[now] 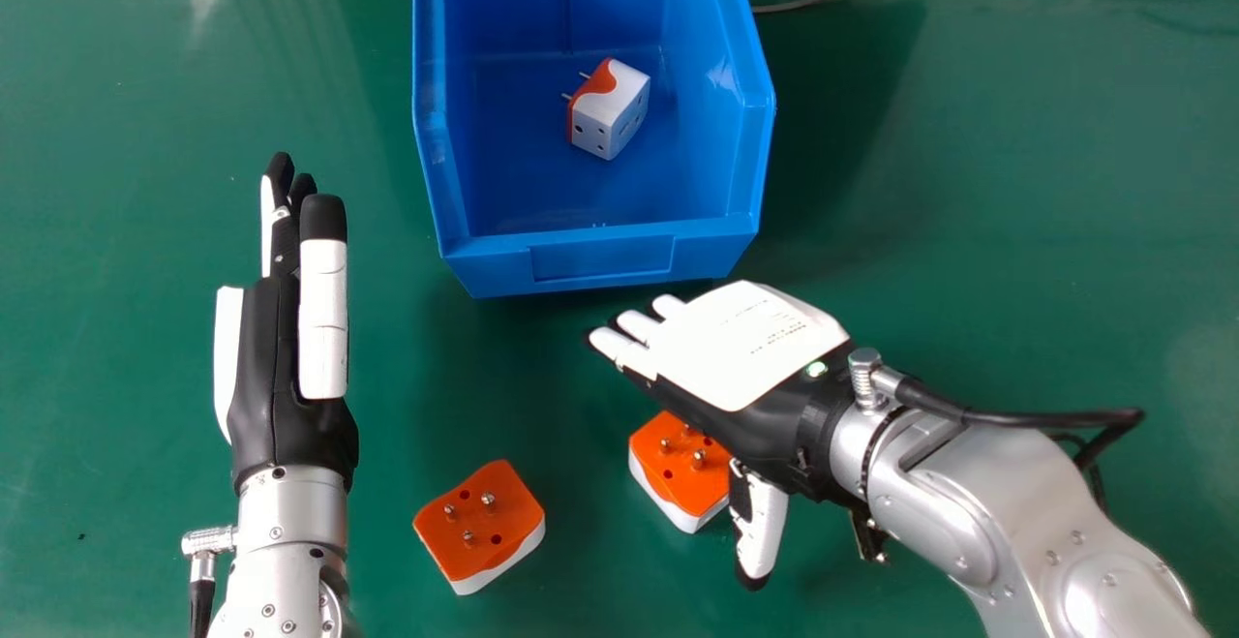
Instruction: Pick all objects and put in blue box
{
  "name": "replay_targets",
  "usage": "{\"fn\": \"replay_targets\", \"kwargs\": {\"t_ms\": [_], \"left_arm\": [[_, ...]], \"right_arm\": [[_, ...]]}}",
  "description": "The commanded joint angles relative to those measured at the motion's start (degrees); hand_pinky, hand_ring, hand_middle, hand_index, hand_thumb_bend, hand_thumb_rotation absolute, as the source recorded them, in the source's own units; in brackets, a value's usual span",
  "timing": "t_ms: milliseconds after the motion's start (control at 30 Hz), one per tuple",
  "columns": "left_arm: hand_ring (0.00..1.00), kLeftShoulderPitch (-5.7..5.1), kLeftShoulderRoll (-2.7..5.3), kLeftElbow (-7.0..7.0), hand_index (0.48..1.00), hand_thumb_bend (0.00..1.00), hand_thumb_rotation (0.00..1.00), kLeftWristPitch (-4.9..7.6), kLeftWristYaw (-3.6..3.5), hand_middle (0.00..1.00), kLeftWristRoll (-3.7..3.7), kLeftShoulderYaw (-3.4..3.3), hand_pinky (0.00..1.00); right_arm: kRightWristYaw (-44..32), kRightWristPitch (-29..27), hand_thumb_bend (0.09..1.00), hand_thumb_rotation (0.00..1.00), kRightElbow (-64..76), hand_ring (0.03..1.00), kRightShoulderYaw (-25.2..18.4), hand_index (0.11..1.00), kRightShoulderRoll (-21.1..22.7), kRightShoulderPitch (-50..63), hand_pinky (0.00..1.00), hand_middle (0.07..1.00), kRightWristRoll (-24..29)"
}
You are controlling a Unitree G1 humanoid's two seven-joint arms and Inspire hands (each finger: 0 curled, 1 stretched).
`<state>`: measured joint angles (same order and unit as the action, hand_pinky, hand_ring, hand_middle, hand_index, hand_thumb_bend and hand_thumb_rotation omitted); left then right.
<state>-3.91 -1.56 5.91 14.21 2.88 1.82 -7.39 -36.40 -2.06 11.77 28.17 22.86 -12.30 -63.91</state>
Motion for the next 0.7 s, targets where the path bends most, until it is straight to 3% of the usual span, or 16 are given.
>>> {"fn": "replay_targets", "kwargs": {"t_ms": [0, 100, 233, 333, 667], "left_arm": [[1.0, -0.1, -0.34, -1.24, 1.0, 0.91, 1.0, 0.57, 0.19, 1.0, -0.58, 0.02, 1.0], [1.0, -0.12, -0.35, -1.28, 1.0, 0.92, 1.0, 0.47, 0.06, 1.0, -0.59, 0.03, 1.0], [1.0, -0.37, -0.19, -1.92, 1.0, 0.92, 1.0, -0.17, -0.23, 1.0, -0.07, -0.01, 1.0], [1.0, -0.48, -0.23, -1.89, 1.0, 0.92, 1.0, 0.2, -0.06, 1.0, -0.46, 0.04, 1.0], [1.0, -0.48, 0.03, -2.12, 1.0, 0.92, 1.0, 0.03, 0.19, 1.0, -0.32, -0.03, 1.0]], "right_arm": [[2.1, -0.76, 0.905, 0.05, -0.34, 0.998, 0.31, 0.952, 0.42, -1.05, 0.88, 0.989, -0.04], [3.18, -1.12, 0.857, 0.03, -1.84, 0.995, 0.82, 0.942, 0.7, -1.24, 0.86, 0.983, 0.16], [3.38, -1.68, 0.792, 0.02, -3.73, 0.992, 1.44, 0.934, 1.06, -1.74, 0.85, 0.977, 0.47], [2.69, -1.59, 0.738, 0.01, -5.18, 0.987, 2.1, 0.927, 1.06, -2.36, 0.84, 0.971, 0.35], [4.19, -1.95, 0.66, 0.0, -9.78, 0.975, 4.82, 0.917, 1.56, -3.57, 0.83, 0.959, -0.66]]}}
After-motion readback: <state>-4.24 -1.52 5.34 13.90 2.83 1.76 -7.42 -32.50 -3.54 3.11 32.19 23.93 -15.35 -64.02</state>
